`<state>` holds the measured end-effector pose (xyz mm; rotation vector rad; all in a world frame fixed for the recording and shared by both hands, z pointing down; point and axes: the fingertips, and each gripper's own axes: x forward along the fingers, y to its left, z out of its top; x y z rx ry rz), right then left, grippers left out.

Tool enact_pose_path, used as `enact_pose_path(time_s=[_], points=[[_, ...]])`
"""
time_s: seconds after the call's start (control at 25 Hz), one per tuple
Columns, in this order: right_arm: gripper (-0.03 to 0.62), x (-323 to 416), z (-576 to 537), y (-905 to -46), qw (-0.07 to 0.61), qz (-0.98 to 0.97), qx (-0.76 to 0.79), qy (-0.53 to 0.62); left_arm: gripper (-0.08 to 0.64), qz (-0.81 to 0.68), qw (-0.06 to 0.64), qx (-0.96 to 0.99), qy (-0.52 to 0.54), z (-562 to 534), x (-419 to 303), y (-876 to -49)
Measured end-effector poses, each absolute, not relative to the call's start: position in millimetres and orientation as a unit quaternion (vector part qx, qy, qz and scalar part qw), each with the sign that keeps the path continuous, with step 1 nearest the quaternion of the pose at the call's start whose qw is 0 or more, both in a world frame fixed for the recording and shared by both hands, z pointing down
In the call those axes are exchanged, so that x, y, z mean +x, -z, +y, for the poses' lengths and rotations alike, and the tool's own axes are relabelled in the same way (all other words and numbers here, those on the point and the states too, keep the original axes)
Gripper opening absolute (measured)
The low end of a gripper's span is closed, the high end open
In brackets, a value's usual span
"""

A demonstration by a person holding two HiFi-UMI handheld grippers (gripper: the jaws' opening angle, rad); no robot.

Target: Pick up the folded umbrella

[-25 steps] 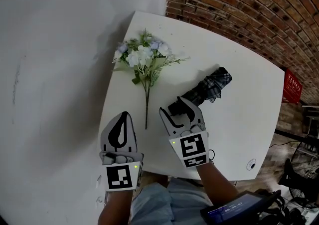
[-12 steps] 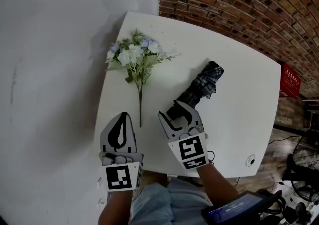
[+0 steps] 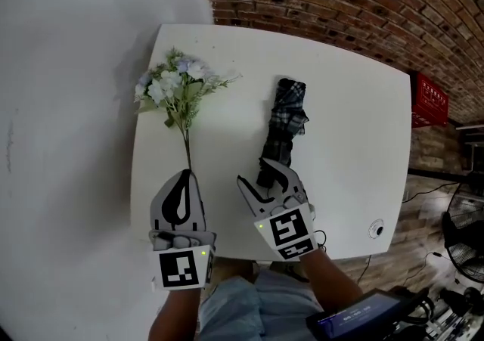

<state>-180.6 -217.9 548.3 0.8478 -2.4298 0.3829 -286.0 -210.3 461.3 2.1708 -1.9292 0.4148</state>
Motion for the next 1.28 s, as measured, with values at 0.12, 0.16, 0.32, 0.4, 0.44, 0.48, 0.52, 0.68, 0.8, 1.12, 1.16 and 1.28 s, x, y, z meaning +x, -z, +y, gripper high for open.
enact_pose_path(time_s=[0.12,0.16,0.32,0.4,0.44,0.48,0.52,0.68,0.8,1.12,1.16,1.28], points=[[0.229,-160,-215,-549,0.267,-0.895,0.327,-0.147,0.006,-0.642,0.092,0.748,-0.142,-213,-269,-459],[0.231,-153,-214,-550,0.268,-0.893,0.331,-0.148,0.006,-0.639,0.091,0.751,-0.142,-213,-262,-458],[0.232,-130,-214,-550,0.265,-0.887,0.347,-0.150,0.006,-0.624,0.091,0.764,-0.141,-212,-237,-458],[0.235,-125,-213,-550,0.261,-0.886,0.351,-0.153,0.006,-0.617,0.088,0.769,-0.141,-211,-228,-457],[0.239,-123,-212,-549,0.259,-0.886,0.351,-0.156,0.006,-0.615,0.084,0.771,-0.141,-211,-224,-456],[0.242,-122,-211,-549,0.257,-0.886,0.351,-0.158,0.006,-0.614,0.081,0.772,-0.142,-210,-222,-454],[0.242,-122,-211,-549,0.256,-0.887,0.351,-0.159,0.006,-0.613,0.079,0.773,-0.143,-210,-219,-453],[0.256,-123,-210,-543,0.252,-0.888,0.349,-0.163,0.006,-0.613,0.072,0.775,-0.139,-212,-215,-444],[0.259,-119,-217,-526,0.232,-0.889,0.364,-0.152,0.006,-0.611,0.068,0.777,-0.136,-214,-214,-437],[0.301,-98,-246,-497,0.221,-0.869,0.422,-0.136,0.006,-0.604,0.051,0.787,-0.119,-222,-211,-414],[0.312,-96,-249,-495,0.221,-0.866,0.427,-0.136,0.006,-0.603,0.049,0.788,-0.117,-224,-211,-411],[0.338,-93,-257,-495,0.224,-0.858,0.441,-0.140,0.006,-0.600,0.049,0.789,-0.118,-229,-214,-409]])
